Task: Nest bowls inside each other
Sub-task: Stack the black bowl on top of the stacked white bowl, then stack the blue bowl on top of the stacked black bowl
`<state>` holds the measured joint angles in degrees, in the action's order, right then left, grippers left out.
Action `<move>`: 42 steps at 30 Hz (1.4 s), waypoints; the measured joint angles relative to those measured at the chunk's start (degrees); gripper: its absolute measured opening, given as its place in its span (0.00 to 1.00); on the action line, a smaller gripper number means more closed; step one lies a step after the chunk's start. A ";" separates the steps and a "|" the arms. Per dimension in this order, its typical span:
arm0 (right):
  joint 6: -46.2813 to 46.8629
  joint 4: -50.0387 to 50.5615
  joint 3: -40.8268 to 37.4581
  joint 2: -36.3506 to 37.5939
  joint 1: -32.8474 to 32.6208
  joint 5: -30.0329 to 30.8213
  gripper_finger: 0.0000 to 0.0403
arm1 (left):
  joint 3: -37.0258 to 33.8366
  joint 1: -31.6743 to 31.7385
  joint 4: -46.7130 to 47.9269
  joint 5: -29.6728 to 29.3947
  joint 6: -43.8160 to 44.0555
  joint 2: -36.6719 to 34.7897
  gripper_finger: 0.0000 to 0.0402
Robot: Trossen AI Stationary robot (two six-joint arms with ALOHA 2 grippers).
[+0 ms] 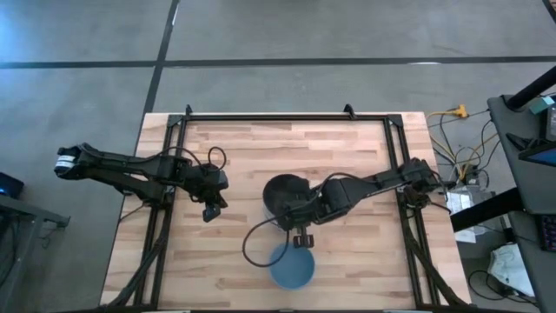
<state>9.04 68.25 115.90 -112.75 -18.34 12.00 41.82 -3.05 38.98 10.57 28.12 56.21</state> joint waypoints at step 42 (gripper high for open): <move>27.40 -1.32 -16.01 20.09 -11.79 8.29 0.23 | -0.02 -0.07 -0.22 3.30 0.04 0.00 0.00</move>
<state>36.44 66.93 99.89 -92.66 -30.14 20.29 41.80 -3.11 38.76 13.87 28.16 56.21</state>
